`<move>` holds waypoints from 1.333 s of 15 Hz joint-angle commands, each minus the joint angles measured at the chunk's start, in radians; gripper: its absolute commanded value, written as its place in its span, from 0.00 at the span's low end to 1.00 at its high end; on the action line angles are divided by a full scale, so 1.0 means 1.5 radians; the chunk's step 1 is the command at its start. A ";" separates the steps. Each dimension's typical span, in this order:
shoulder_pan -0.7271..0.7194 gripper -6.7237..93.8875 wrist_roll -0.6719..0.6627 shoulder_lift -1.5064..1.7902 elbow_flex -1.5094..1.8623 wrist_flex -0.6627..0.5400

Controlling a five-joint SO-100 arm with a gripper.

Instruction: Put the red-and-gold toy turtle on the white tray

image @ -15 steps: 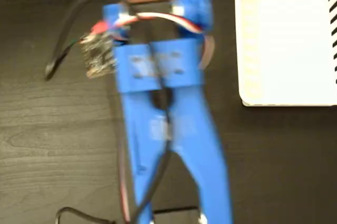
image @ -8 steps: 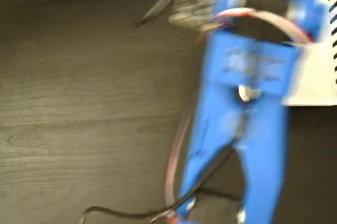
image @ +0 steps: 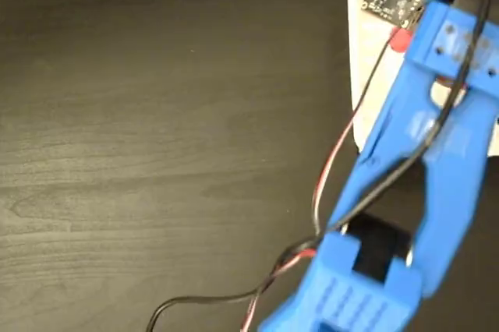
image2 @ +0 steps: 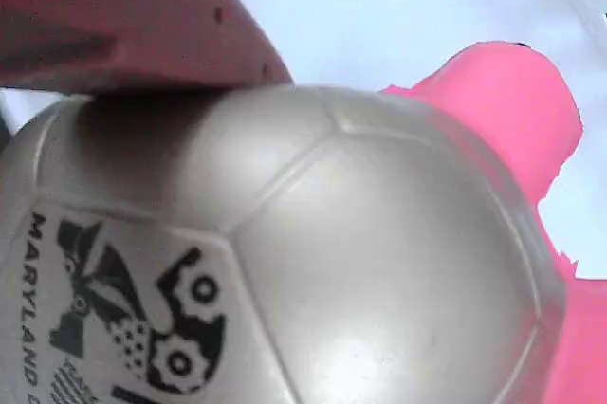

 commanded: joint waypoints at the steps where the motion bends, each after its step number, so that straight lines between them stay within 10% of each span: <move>1: 0.011 0.07 0.012 -0.006 -0.050 0.011; 6: 0.011 0.08 0.026 -0.053 -0.062 0.010; 11: 0.017 0.57 0.020 -0.056 -0.062 0.010; 20: 0.019 0.68 -0.006 -0.056 -0.039 0.017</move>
